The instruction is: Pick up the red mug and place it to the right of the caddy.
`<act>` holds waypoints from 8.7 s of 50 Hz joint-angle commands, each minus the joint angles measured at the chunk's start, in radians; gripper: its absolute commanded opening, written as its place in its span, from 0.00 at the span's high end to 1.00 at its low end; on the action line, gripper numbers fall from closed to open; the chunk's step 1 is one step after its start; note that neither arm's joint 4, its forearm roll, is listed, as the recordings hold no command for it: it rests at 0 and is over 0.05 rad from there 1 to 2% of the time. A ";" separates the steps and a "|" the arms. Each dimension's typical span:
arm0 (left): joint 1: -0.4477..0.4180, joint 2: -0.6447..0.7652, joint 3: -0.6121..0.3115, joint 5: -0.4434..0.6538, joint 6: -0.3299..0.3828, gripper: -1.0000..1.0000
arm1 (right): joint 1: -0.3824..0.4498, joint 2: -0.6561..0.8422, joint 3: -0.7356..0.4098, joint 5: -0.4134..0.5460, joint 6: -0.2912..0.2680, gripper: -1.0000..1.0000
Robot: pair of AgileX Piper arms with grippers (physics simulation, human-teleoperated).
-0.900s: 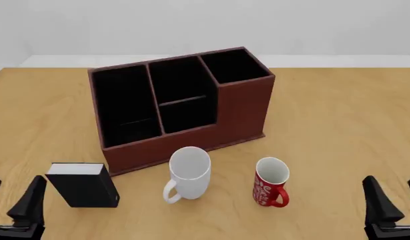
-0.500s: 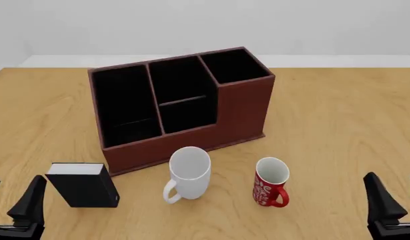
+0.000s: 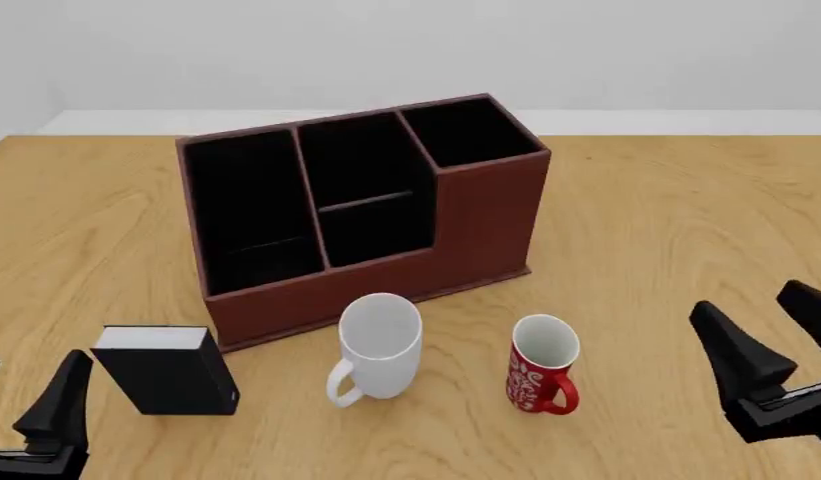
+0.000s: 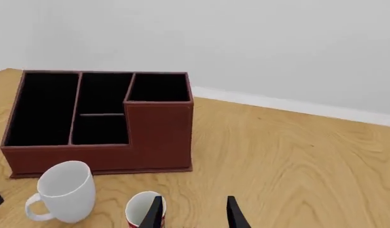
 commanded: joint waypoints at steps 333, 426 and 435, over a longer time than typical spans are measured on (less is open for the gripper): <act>0.006 0.005 -0.003 -0.005 -0.015 0.00 | -0.115 1.616 -0.593 -0.590 -0.118 1.00; 0.007 0.000 -0.002 -0.007 -0.017 0.00 | -0.124 1.139 -0.186 -0.633 -0.079 0.00; 0.004 0.000 0.000 -0.008 -0.011 0.00 | -0.070 0.675 -0.058 -0.393 -0.096 0.00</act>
